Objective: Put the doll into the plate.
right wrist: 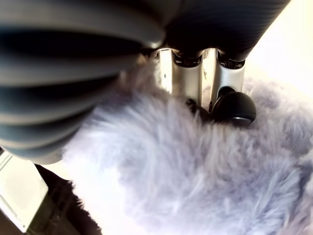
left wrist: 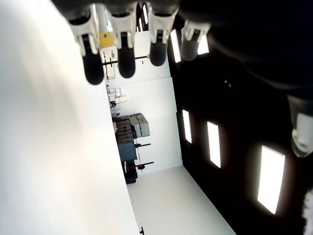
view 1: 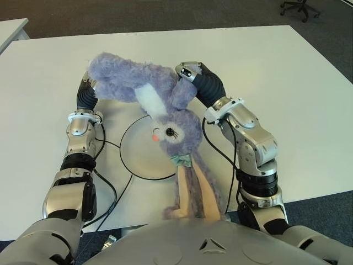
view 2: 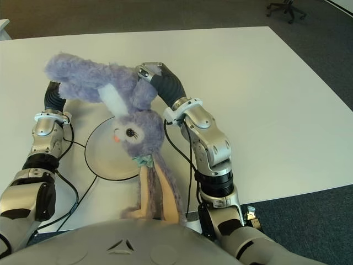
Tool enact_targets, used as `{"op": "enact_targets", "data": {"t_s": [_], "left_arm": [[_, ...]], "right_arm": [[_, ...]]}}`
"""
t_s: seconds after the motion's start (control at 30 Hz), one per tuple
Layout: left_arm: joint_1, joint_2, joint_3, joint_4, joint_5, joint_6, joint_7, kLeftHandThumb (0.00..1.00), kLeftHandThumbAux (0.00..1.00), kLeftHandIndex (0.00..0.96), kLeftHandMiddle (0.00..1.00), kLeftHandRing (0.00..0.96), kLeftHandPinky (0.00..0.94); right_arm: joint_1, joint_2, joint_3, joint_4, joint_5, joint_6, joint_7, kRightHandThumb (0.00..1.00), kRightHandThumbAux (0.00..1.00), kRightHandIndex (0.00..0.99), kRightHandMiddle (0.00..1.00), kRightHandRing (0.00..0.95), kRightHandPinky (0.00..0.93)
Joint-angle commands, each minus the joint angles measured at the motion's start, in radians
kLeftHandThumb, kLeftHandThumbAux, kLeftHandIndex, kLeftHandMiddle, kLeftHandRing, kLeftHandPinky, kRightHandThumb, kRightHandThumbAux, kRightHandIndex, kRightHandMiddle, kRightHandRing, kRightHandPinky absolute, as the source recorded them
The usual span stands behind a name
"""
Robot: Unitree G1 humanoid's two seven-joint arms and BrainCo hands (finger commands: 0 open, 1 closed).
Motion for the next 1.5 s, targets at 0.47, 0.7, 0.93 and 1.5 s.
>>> {"op": "enact_targets", "data": {"t_s": [0.47,0.7,0.93,1.5], "left_arm": [[0.101,-0.072,-0.013,0.042,0.006,0.014,0.004,0.0,0.434,0.0,0.096,0.127,0.183],[0.101,-0.072,-0.014,0.044,0.006,0.009,0.0,0.0,0.433,0.0,0.092,0.131,0.202],[0.105,-0.071,-0.015,0.044,0.005,-0.003,-0.009,0.0,0.428,0.0,0.086,0.126,0.206],[0.101,-0.076,-0.015,0.048,0.004,-0.011,0.002,0.0,0.44,0.001,0.093,0.128,0.193]], "right_arm": [[0.048,-0.024,0.034,-0.008,-0.007,0.019,0.013,0.698,0.722,0.435,0.834,0.864,0.868],[0.053,-0.012,0.026,-0.01,0.013,0.044,0.011,0.689,0.725,0.432,0.804,0.843,0.857],[0.054,-0.01,0.012,-0.024,0.04,0.075,0.018,0.678,0.728,0.429,0.782,0.833,0.849],[0.061,-0.081,0.121,0.074,-0.132,-0.222,0.095,0.0,0.565,0.072,0.108,0.138,0.138]]}}
